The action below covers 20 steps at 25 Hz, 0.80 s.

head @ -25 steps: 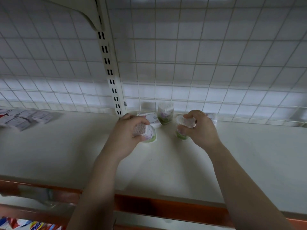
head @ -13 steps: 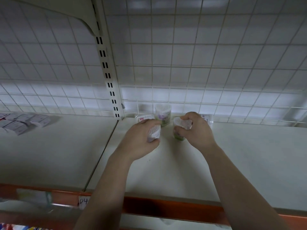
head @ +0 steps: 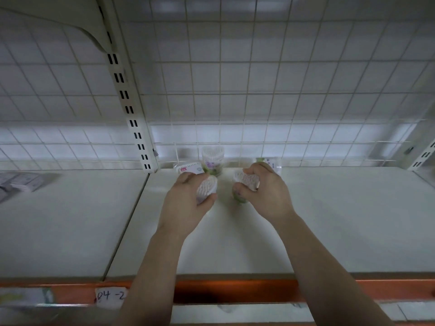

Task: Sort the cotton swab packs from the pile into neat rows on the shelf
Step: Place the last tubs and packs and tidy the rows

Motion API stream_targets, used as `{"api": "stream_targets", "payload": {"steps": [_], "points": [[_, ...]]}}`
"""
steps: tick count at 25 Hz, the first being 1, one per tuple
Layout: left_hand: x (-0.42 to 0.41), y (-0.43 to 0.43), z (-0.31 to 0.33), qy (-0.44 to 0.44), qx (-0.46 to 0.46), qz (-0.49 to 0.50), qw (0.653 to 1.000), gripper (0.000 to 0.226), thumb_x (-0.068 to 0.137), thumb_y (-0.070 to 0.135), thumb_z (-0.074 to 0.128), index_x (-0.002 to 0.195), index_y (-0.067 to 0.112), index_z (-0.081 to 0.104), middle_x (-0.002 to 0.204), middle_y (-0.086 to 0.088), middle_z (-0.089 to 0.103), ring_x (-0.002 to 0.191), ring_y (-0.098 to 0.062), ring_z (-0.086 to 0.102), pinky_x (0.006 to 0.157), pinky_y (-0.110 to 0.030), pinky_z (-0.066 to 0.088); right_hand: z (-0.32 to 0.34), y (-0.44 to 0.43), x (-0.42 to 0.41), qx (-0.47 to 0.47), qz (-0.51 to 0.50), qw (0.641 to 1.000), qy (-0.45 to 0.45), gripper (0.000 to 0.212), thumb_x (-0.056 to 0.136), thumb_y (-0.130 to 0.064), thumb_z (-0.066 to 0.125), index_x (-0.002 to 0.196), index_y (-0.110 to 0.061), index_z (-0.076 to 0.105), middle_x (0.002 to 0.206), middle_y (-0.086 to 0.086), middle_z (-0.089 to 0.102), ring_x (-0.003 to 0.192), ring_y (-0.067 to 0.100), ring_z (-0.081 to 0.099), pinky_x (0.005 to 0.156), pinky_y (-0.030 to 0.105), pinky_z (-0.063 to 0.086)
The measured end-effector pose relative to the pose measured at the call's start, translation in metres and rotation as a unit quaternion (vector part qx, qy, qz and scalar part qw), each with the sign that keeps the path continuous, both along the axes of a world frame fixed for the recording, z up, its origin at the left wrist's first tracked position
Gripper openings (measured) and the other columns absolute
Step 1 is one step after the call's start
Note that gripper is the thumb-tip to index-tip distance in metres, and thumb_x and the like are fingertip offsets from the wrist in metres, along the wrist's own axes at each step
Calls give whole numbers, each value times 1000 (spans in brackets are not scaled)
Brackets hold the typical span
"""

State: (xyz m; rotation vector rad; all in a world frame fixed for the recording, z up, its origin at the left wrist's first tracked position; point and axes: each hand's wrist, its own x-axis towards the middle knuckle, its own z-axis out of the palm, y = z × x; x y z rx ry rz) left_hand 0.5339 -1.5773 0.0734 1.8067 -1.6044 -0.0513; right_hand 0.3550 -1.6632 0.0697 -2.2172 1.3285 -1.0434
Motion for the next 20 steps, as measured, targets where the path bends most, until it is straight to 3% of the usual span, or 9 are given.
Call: {"api": "stream_targets", "payload": {"steps": [3,6,9,13,20], "points": [[-19,0,1,-14,-14,-8,1000,54,81,38,68,127,11,58,125,-2,56,106,-20,58,90,-26,45,-1,11,-20,-15,-21,999,-23,39,75,-39,73,106,-18,63,105,-9,59,86,13,59,71,33,50],[-45,-7,5,-40,-21,-36,998,57,84,36,66,132,8,54,133,-1,52,119,-15,51,99,-13,30,5,16,-59,-31,-56,997,-31,37,72,-36,74,102,-19,63,102,-9,59,82,11,57,69,35,51],[-83,-14,15,-55,-31,-72,995,57,86,37,63,134,8,53,135,-1,51,123,-15,47,99,-10,23,15,22,-109,-55,-105,992,-38,33,72,-34,74,100,-21,64,100,-11,58,80,10,56,66,34,50],[-160,-18,23,-55,-73,-124,988,63,78,49,48,124,8,62,120,-2,61,108,-11,51,93,-11,30,28,41,-188,-99,-150,983,-34,28,74,-35,72,99,-24,65,102,-13,59,80,11,58,63,35,52],[-338,-12,33,-48,-104,-263,958,54,78,46,51,118,14,68,104,1,63,94,-18,60,83,-26,47,32,92,-358,-161,-226,960,-21,30,78,-42,66,103,-25,69,104,-10,62,86,13,62,65,37,54]]}}
